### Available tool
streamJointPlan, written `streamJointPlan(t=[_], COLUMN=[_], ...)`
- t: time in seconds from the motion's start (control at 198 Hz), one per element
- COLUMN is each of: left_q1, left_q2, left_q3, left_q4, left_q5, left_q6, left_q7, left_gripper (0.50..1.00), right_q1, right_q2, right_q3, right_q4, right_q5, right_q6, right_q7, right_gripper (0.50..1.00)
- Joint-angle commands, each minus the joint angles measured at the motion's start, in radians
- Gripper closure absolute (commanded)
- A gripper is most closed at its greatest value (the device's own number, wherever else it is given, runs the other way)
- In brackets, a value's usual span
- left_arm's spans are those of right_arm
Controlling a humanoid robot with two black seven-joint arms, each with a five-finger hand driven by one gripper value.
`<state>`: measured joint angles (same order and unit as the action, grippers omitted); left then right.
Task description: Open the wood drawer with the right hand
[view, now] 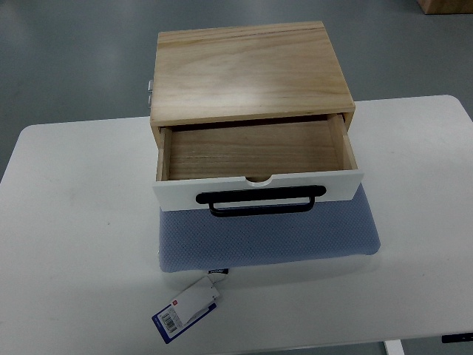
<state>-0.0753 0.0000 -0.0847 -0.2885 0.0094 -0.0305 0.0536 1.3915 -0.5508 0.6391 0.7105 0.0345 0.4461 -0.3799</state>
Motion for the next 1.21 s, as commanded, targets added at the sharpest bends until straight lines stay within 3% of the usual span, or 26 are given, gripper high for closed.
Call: streamJointPlan(t=[0.0, 0.197, 0.44, 0.677, 0.92, 1.203], left_q1=[0.0, 0.0, 0.002, 0.002, 0.002, 0.002], left_q2=[0.0, 0.0, 0.0, 0.0, 0.0, 0.0], left_q3=[0.0, 0.0, 0.0, 0.0, 0.0, 0.0], left_q4=[0.0, -0.001, -0.001, -0.001, -0.004, -0.006], left_q5=[0.0, 0.0, 0.0, 0.0, 0.0, 0.001], left_q6=[0.0, 0.0, 0.0, 0.0, 0.0, 0.0], left_q7=[0.0, 0.0, 0.0, 0.0, 0.0, 0.0], left_gripper=[0.5, 0.5, 0.5, 0.5, 0.5, 0.5], right_q1=[-0.158, -0.347, -0.483, -0.571, -0.629, -0.64], right_q2=[0.032, 0.176, 0.298, 0.365, 0.396, 0.417], right_q3=[0.198, 0.508, 0.729, 0.777, 0.778, 0.852], right_q4=[-0.028, -0.172, -0.192, -0.194, -0.197, -0.226], right_q5=[0.002, 0.012, 0.01, 0.01, 0.012, 0.012], right_q6=[-0.055, -0.055, -0.046, 0.008, 0.008, 0.006], right_q7=[0.084, 0.151, 0.193, 0.197, 0.269, 0.276], right_gripper=[0.556, 0.554, 0.554, 0.554, 0.554, 0.554])
